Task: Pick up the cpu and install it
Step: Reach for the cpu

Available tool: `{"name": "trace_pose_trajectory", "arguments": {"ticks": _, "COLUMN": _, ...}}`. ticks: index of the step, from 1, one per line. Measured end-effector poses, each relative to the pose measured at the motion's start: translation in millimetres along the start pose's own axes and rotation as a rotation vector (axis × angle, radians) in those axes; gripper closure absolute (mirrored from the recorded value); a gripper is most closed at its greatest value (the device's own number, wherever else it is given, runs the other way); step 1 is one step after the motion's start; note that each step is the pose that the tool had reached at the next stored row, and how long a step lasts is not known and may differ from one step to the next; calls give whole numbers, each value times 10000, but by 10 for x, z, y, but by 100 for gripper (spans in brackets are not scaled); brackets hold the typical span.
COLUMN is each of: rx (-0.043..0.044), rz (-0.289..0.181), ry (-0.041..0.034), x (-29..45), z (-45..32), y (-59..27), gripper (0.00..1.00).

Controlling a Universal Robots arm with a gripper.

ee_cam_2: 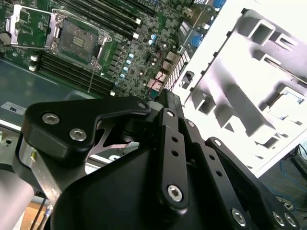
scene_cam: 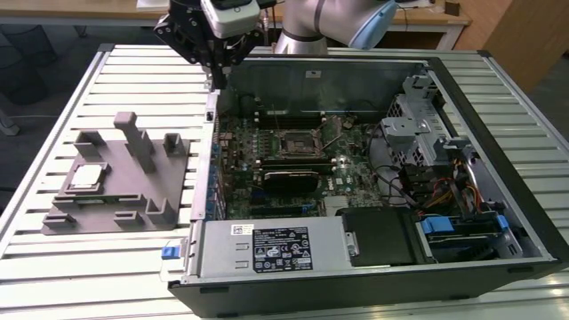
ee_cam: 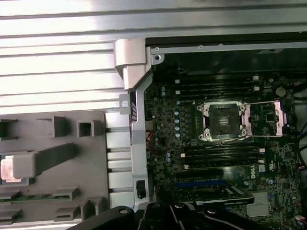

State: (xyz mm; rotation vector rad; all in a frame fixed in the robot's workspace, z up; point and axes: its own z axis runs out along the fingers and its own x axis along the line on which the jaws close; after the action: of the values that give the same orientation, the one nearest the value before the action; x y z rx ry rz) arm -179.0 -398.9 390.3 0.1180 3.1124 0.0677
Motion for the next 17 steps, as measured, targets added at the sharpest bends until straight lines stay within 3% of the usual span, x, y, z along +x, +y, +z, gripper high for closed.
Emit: {"name": "trace_pose_trajectory", "arguments": {"ticks": 17, "rx": 0, "rz": 0, "ry": 0, "x": 65, "z": 3, "y": -5, "gripper": 89}}
